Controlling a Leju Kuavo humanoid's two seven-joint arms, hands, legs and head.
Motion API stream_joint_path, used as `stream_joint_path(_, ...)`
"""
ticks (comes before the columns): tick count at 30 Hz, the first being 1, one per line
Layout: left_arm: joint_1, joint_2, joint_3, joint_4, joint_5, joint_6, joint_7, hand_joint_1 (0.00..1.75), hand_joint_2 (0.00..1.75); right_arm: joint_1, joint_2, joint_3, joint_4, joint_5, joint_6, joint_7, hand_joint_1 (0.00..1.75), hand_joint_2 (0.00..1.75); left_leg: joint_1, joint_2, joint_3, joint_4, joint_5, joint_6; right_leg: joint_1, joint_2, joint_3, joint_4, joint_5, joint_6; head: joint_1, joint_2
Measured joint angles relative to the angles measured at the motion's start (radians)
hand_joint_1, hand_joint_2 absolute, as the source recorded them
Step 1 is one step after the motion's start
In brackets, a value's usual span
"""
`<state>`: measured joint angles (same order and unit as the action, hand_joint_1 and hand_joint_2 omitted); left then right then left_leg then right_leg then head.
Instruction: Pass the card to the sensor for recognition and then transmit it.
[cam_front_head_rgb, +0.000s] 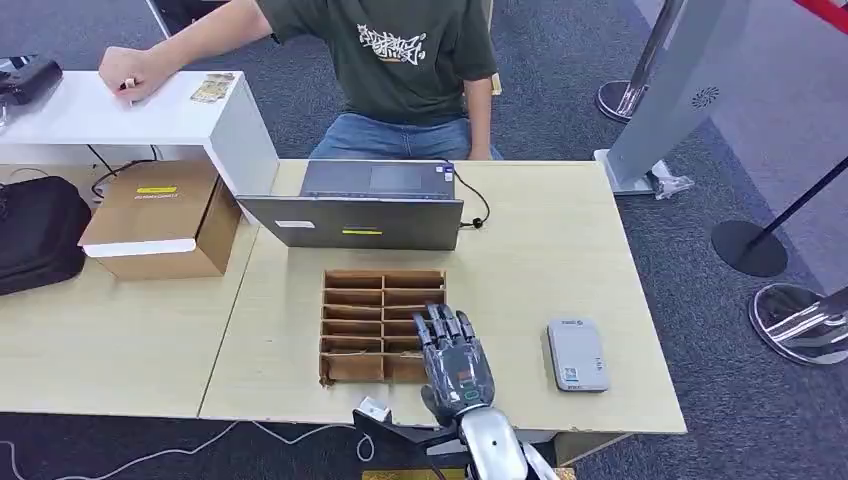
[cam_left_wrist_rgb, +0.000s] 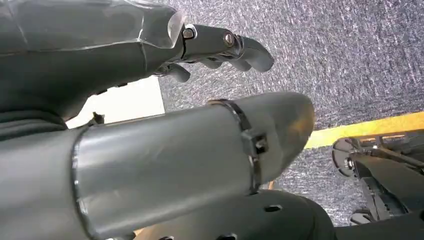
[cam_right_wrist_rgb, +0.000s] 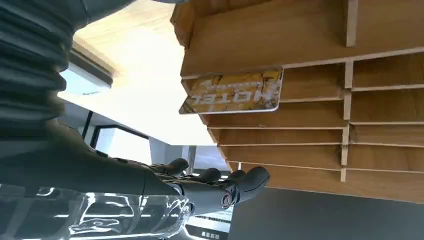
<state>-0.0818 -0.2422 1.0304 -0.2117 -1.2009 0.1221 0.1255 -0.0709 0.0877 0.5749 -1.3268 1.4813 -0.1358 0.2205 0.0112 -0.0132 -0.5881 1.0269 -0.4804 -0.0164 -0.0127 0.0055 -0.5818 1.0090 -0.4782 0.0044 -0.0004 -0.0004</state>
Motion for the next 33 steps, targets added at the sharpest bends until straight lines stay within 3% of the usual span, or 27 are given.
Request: stream_joint_path(33,0.0,0.0,0.0,0.0,-0.006,-0.009,0.001,0.0,0.0,-0.029,0.014,0.006,0.046,0.009,-0.041,0.021,0.0,1.75,0.0,0.0,0.0,0.0,0.0,0.0,0.0,0.0,0.0,0.0,0.0,0.0,0.0,0.0)
